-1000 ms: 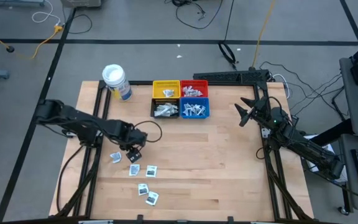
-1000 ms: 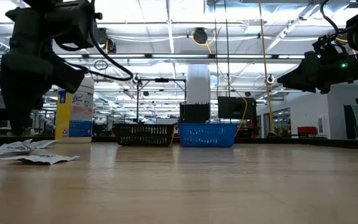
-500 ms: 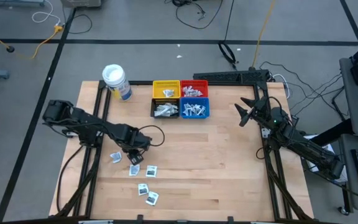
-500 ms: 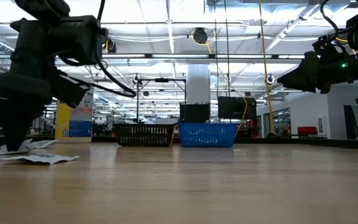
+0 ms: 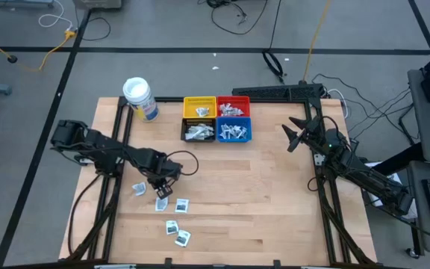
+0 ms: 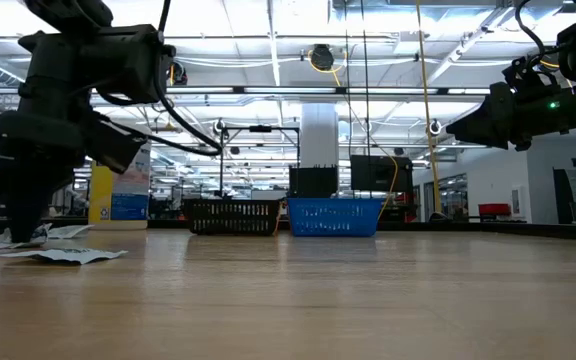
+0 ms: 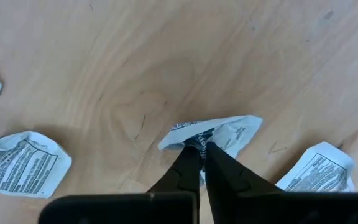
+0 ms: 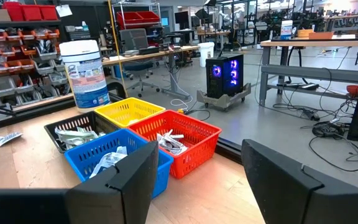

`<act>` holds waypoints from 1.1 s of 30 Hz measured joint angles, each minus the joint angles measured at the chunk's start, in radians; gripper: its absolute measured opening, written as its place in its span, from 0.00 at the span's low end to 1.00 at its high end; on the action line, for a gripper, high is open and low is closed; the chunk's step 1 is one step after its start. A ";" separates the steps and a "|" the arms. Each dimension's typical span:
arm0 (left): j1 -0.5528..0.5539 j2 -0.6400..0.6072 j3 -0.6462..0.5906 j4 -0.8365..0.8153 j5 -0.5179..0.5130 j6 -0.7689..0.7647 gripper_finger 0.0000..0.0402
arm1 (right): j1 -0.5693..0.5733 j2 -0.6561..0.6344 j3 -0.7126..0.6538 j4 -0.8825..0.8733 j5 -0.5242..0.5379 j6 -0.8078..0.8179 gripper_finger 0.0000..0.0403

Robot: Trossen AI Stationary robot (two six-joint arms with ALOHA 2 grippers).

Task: Pick & Place First Aid Supplies
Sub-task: Put the gray towelette pack into the yellow basket

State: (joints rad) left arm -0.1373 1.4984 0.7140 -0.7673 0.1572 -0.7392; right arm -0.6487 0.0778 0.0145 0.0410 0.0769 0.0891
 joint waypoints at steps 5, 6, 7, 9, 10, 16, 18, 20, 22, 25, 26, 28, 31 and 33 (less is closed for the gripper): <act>0.042 -0.048 0.013 -0.045 0.027 0.047 0.02 | 0.000 0.000 0.000 0.000 0.000 0.000 0.57; 0.052 -0.060 0.022 -0.063 0.030 0.057 0.02 | 0.000 0.000 0.000 0.000 0.000 0.000 0.57; 0.062 -0.071 0.033 -0.085 0.036 0.071 0.02 | 0.000 0.000 0.000 0.000 0.000 0.000 0.57; 0.084 -0.090 0.058 -0.130 0.049 0.095 0.02 | 0.000 0.000 0.000 0.000 0.000 0.000 0.57; 0.097 -0.100 0.074 -0.155 0.053 0.108 0.02 | 0.000 0.000 0.000 0.000 0.000 0.000 0.57; 0.178 -0.125 0.195 -0.298 0.052 0.176 0.01 | 0.000 0.000 0.000 0.000 0.000 0.000 0.57; 0.205 -0.126 0.235 -0.335 0.052 0.195 0.02 | 0.000 0.000 0.000 0.000 0.000 0.000 0.57; 0.230 -0.126 0.272 -0.368 0.052 0.216 0.03 | 0.000 0.000 0.000 0.000 0.000 0.000 0.57; 0.253 -0.126 0.307 -0.403 0.052 0.233 0.02 | 0.000 0.000 0.000 0.000 0.000 0.000 0.57; 0.282 -0.126 0.356 -0.459 0.052 0.241 0.01 | 0.000 0.000 0.000 0.000 0.000 0.000 0.57; 0.290 -0.126 0.373 -0.482 0.052 0.242 0.02 | 0.000 0.000 0.000 0.000 0.000 0.000 0.57; 0.306 -0.126 0.405 -0.526 0.052 0.246 0.03 | 0.000 0.000 0.000 0.000 0.000 0.000 0.57; 0.327 -0.126 0.437 -0.567 0.052 0.244 0.01 | 0.000 0.000 0.000 0.000 0.000 0.000 0.57; 0.352 -0.125 0.448 -0.567 0.057 0.248 0.01 | 0.000 0.000 0.000 0.000 0.000 0.000 0.57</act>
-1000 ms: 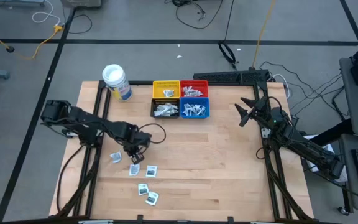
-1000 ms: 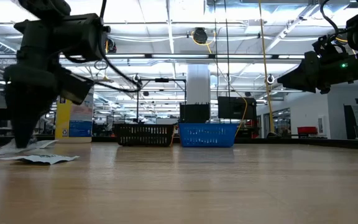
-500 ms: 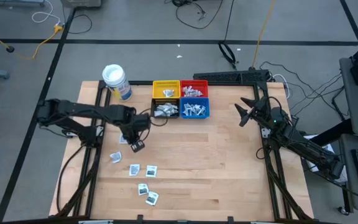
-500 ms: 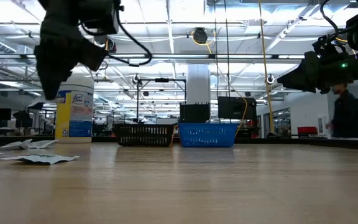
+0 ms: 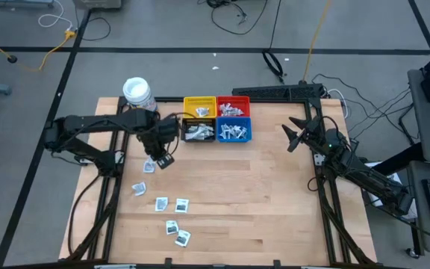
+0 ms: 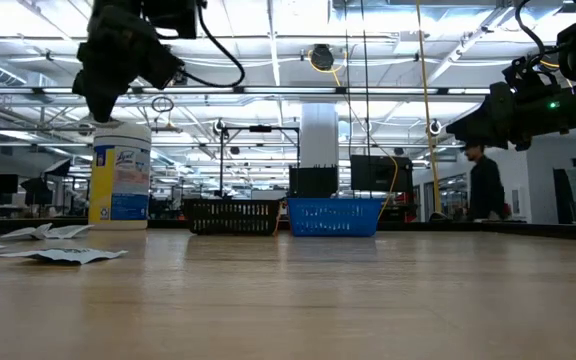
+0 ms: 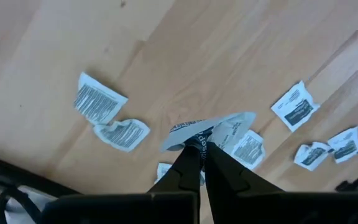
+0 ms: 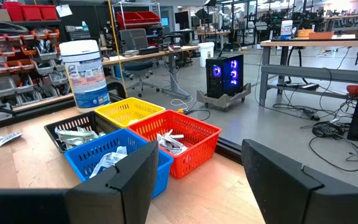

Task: Pick & Place First Aid Supplies
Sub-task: Put the gray towelette pack into the yellow basket

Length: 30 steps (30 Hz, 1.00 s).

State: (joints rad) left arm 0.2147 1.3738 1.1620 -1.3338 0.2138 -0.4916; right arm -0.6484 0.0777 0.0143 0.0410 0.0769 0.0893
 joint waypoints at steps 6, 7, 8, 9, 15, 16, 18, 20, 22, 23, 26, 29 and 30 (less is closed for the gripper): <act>0.126 0.107 0.075 0.002 0.001 0.079 0.01 | 0.000 0.000 0.000 0.000 0.000 0.000 0.57; 0.150 0.127 0.094 -0.001 0.000 0.096 0.01 | 0.000 0.000 0.000 0.000 0.000 0.000 0.57; 0.172 0.151 0.116 -0.002 -0.004 0.114 0.02 | 0.000 0.000 0.000 0.000 0.000 0.000 0.57; 0.193 0.176 0.138 -0.003 -0.008 0.131 0.02 | 0.000 0.000 0.000 0.000 0.000 0.000 0.57; 0.304 0.328 0.307 -0.019 -0.012 0.227 0.01 | 0.000 0.000 0.000 0.000 0.000 0.000 0.57; 0.320 0.354 0.337 -0.024 -0.012 0.239 0.02 | 0.000 0.000 0.000 0.000 0.000 0.000 0.57; 0.349 0.408 0.402 -0.034 -0.014 0.262 0.03 | 0.000 0.000 0.000 0.000 0.000 0.000 0.57; 0.378 0.460 0.467 -0.057 -0.013 0.283 0.03 | 0.000 0.000 0.000 0.000 0.000 0.000 0.57; 0.402 0.508 0.529 -0.071 -0.013 0.301 0.01 | 0.000 0.000 0.000 0.000 0.000 0.000 0.57; 0.414 0.530 0.560 -0.074 -0.013 0.304 0.01 | 0.000 0.000 0.000 0.000 0.000 0.000 0.57; 0.443 0.590 0.651 -0.095 -0.014 0.316 0.03 | 0.000 0.000 0.000 0.000 0.000 0.000 0.57; 0.467 0.644 0.745 -0.124 -0.014 0.333 0.02 | 0.000 0.000 0.000 0.000 0.000 0.000 0.57; 0.474 0.662 0.778 -0.138 -0.014 0.337 0.02 | 0.000 0.000 0.000 0.000 0.000 0.000 0.57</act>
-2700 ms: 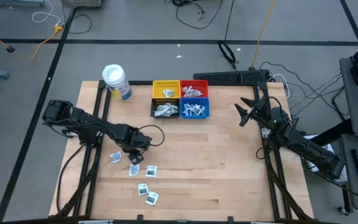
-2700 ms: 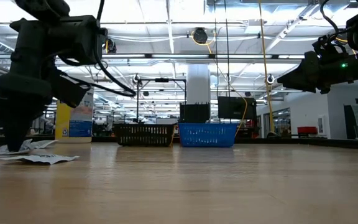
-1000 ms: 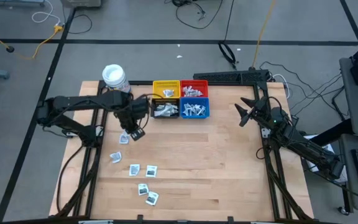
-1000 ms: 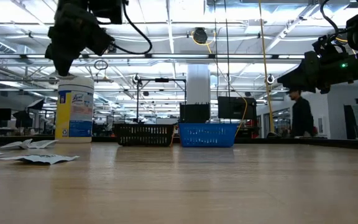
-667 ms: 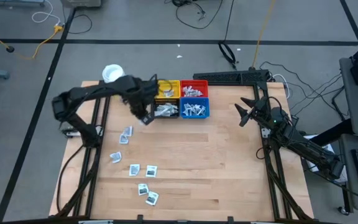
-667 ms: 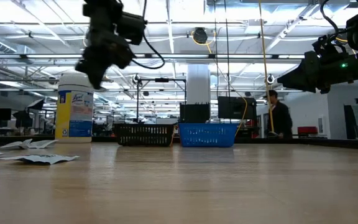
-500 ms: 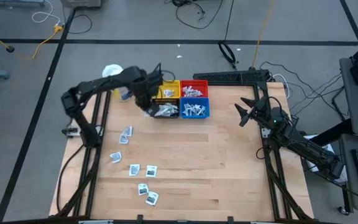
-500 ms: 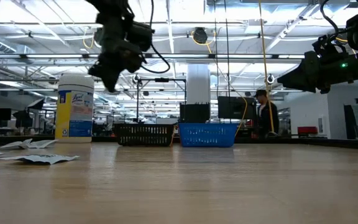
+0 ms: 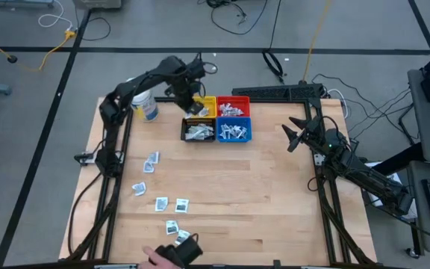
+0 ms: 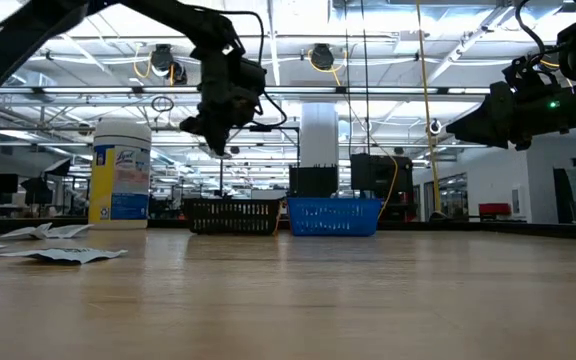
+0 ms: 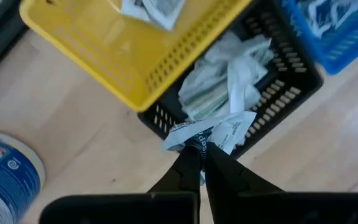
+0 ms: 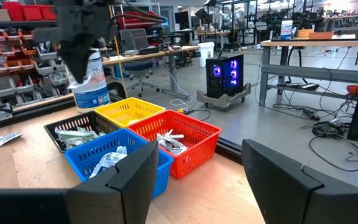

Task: Pick & Place First Aid Supplies
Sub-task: Put the gray towelette pack into the yellow basket

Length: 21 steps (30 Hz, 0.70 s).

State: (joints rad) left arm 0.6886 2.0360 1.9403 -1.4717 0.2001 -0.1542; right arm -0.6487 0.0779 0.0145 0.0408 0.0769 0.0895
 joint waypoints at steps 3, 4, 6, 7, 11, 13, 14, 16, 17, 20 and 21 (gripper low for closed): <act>0.022 0.044 0.087 -0.021 0.001 0.004 0.02 | 0.000 0.000 0.000 0.000 0.000 0.000 0.57; 0.027 0.056 0.112 -0.021 0.001 0.005 0.02 | 0.000 0.000 0.000 0.000 0.000 0.000 0.57; 0.038 0.074 0.150 -0.024 0.000 0.014 0.02 | 0.000 0.000 0.000 0.000 0.000 0.000 0.57; 0.043 0.081 0.163 -0.027 -0.002 0.015 0.01 | 0.000 0.000 0.000 0.000 0.000 0.000 0.57; 0.054 0.107 0.180 -0.003 -0.032 0.020 0.02 | 0.000 0.000 0.000 0.000 0.000 0.000 0.57; 0.057 0.133 0.176 0.019 -0.046 0.027 0.01 | 0.000 0.000 0.000 0.000 0.000 0.000 0.57; 0.057 0.149 0.175 0.031 -0.048 0.029 0.01 | 0.000 0.000 0.000 0.000 0.000 0.000 0.57; 0.058 0.182 0.174 0.061 -0.064 0.029 0.02 | 0.000 0.000 0.000 0.000 0.000 0.000 0.57; 0.058 0.195 0.173 0.077 -0.074 0.030 0.02 | 0.000 0.000 0.000 0.000 0.000 0.000 0.57; 0.053 0.235 0.173 0.115 -0.088 0.051 0.01 | 0.000 0.000 0.000 0.000 0.000 0.000 0.57; 0.053 0.250 0.173 0.124 -0.089 0.057 0.01 | 0.000 0.000 0.000 0.000 0.000 0.000 0.57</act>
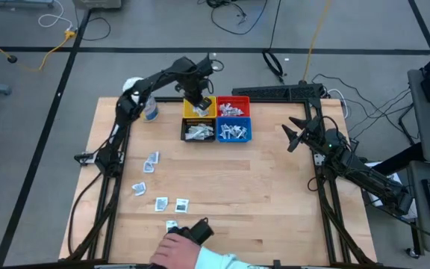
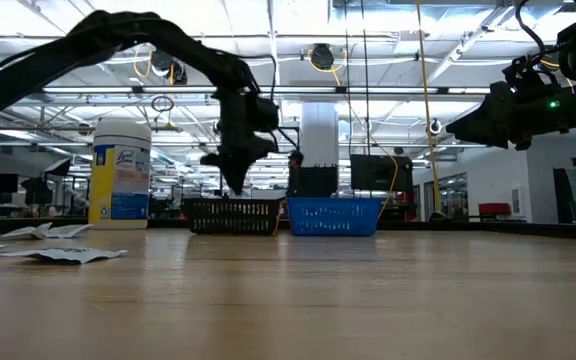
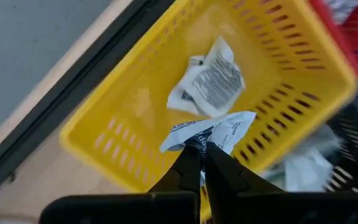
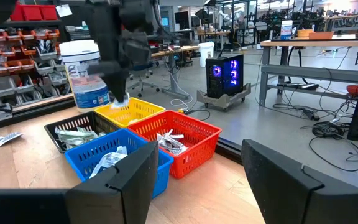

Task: Pick & Place First Aid Supplies
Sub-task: Put the gray towelette pack into the yellow basket

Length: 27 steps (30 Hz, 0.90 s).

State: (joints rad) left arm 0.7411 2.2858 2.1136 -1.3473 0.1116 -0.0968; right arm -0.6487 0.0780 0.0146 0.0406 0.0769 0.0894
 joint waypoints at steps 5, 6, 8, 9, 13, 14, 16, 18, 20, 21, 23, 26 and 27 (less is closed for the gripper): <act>-0.004 0.053 0.000 0.022 -0.030 0.010 0.02 | 0.000 0.000 0.000 0.000 0.000 0.000 0.57; -0.004 0.058 0.000 0.022 -0.032 0.010 0.01 | 0.000 0.000 0.000 0.000 0.000 0.000 0.57; -0.005 0.063 0.000 0.022 -0.034 0.010 0.01 | 0.000 0.000 0.000 0.000 0.000 0.000 0.57; -0.005 0.064 0.000 0.022 -0.035 0.010 0.02 | 0.000 0.000 0.000 0.000 0.000 0.000 0.57; -0.005 0.064 0.000 0.042 -0.041 -0.003 0.12 | 0.000 0.000 0.000 0.000 0.000 0.000 0.57; -0.005 0.064 0.000 0.046 -0.043 -0.010 0.16 | 0.000 0.000 0.000 0.000 0.000 0.000 0.57; -0.005 0.064 0.000 0.051 -0.041 -0.010 0.25 | 0.000 0.000 0.000 0.000 0.000 0.000 0.57; -0.005 0.064 0.000 0.053 -0.026 -0.006 0.34 | 0.000 0.000 0.000 0.000 0.000 0.000 0.57; -0.005 0.064 0.000 0.055 -0.016 -0.009 0.44 | 0.000 0.000 0.000 0.000 0.000 0.000 0.57; -0.005 0.064 0.000 0.056 -0.015 -0.011 0.49 | 0.000 0.000 0.000 0.000 0.000 0.000 0.57; -0.005 0.064 0.000 0.056 -0.009 -0.014 0.57 | 0.000 0.000 0.000 0.000 0.000 0.000 0.57; -0.005 0.064 0.000 0.050 -0.007 -0.019 0.66 | 0.000 0.000 0.000 0.000 0.000 0.000 0.57; -0.005 0.064 0.000 0.048 -0.007 -0.019 0.69 | 0.000 0.000 0.000 0.000 0.000 0.000 0.57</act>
State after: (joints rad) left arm 0.7364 2.3497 2.1132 -1.2996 0.1043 -0.1154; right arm -0.6483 0.0780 0.0147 0.0407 0.0769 0.0891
